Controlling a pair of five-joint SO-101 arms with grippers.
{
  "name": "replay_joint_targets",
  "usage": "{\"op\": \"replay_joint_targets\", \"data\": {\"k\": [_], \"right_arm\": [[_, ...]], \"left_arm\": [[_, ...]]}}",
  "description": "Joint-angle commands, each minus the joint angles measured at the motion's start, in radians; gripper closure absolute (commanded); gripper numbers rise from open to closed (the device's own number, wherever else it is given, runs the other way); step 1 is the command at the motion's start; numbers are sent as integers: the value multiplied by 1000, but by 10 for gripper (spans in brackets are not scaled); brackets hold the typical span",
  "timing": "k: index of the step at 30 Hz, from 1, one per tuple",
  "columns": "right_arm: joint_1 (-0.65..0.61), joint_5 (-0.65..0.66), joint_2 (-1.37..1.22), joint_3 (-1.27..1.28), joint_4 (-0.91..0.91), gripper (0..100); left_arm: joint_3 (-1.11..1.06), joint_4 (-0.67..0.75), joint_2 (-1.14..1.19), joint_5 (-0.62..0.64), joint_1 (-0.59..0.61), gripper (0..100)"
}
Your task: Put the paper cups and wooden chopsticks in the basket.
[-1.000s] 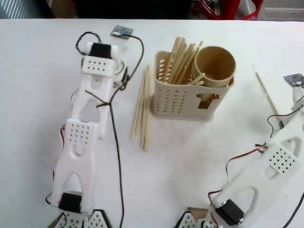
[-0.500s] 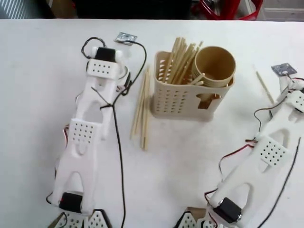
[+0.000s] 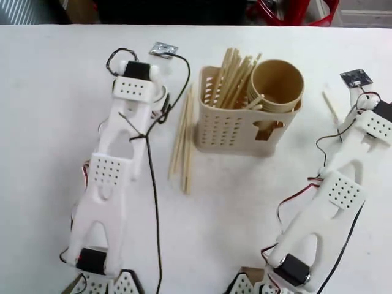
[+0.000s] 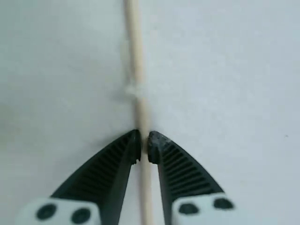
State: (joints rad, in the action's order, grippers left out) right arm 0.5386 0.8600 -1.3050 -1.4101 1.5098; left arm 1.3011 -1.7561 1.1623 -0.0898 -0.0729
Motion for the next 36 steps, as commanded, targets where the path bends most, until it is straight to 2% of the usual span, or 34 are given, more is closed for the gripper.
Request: {"op": "replay_joint_targets", "data": {"k": [1,4,11,14,18,20,23,27,32,36], "right_arm": [[30,-18,59,-114,145,982],[62,-144,136,-267,216,982],[124,-356,519,-163,216,982],[122,-384,691,-55,219,982],[73,-387,972,219,219,982],[16,-396,1132,353,217,982],[-91,-477,1379,508,211,982],[-314,-614,1639,663,173,982],[-625,-793,1793,936,-82,982],[-760,-864,1862,1192,-403,982]], "left_arm": [[35,14,-15,11,-5,872],[35,14,-15,11,-5,872],[35,14,-15,11,-4,872],[35,14,-15,9,-4,872],[35,14,-15,9,-4,872],[35,14,-15,9,-5,872],[35,14,-15,9,-5,872],[35,14,-15,9,-4,872],[35,18,-15,9,24,872],[35,41,-15,9,36,872]]}}
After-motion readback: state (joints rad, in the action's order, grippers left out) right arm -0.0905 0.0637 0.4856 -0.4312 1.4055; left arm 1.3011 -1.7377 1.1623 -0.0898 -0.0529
